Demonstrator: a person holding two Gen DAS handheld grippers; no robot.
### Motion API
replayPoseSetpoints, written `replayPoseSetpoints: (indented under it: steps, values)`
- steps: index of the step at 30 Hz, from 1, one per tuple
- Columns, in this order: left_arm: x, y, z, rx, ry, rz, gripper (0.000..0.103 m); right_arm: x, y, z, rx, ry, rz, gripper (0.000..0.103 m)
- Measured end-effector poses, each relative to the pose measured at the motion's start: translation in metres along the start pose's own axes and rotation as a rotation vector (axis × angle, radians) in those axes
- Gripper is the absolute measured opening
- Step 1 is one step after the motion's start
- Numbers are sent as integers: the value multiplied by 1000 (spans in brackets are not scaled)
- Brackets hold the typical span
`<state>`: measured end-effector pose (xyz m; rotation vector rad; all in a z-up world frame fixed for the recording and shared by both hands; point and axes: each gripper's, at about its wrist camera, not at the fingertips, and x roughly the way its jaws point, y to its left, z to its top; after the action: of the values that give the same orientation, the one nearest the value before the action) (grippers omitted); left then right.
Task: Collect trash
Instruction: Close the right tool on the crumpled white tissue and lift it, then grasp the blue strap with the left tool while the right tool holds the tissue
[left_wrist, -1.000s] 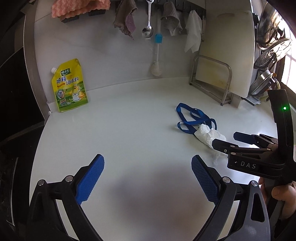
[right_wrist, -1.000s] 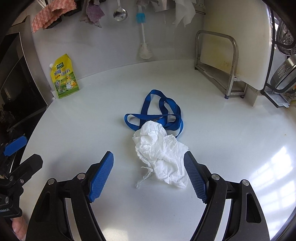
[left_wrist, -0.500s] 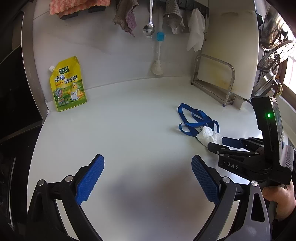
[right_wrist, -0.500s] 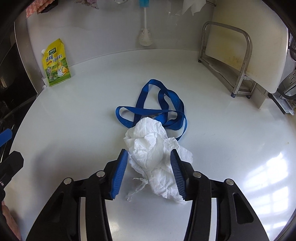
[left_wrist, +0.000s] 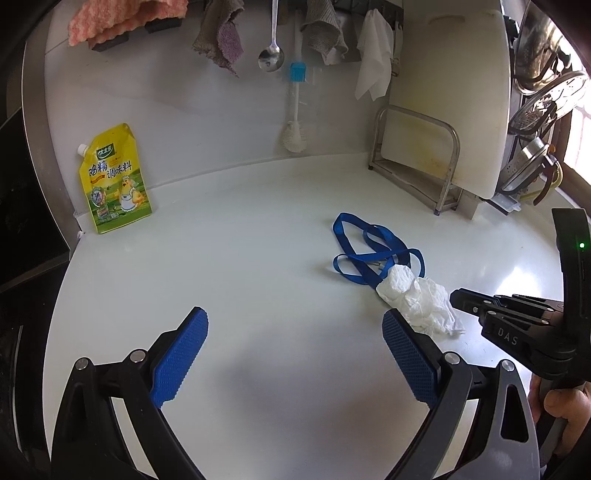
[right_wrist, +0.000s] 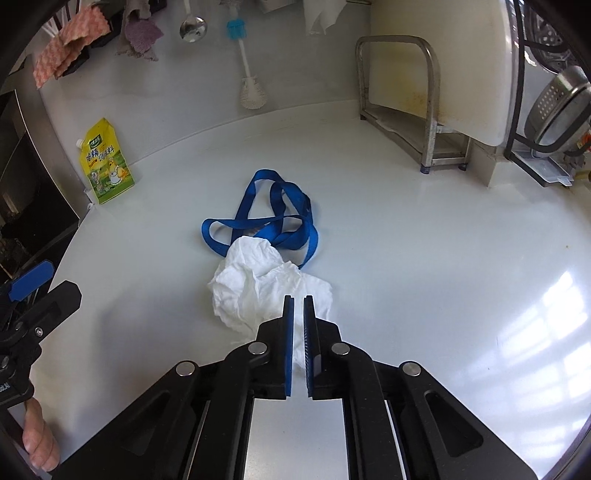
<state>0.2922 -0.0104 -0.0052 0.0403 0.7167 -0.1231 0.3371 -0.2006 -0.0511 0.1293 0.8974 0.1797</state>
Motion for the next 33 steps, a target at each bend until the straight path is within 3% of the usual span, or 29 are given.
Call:
replayPoseSetpoints:
  steps: [5, 7, 11, 12, 19, 20, 21, 24, 33]
  values:
    - [-1, -1, -3, 6, 1, 3, 93, 1, 17, -5, -72, -16, 32, 6]
    - [-2, 3, -5, 7, 3, 15, 93, 5, 25, -4, -80, -14, 45, 11]
    - [-4, 15, -8, -2, 7, 33, 93, 11, 38, 1, -104, -20, 38, 50]
    - [-5, 18, -8, -6, 6, 35, 93, 11, 41, 2, -118, -29, 25, 51]
    - [-1, 27, -6, -29, 12, 32, 93, 37, 55, 11, -169, 19, -54, 51]
    - [-1, 27, -6, -29, 11, 33, 93, 41, 56, 11, -179, 31, -59, 45]
    - [-1, 27, -6, -27, 11, 34, 93, 45, 57, 11, -186, 48, -59, 24]
    - [-1, 27, -5, -28, 11, 31, 93, 41, 52, 10, -168, 42, -30, 13]
    - [10, 12, 0, -29, 27, -2, 93, -8, 6, 6, -41, -46, 5, 10]
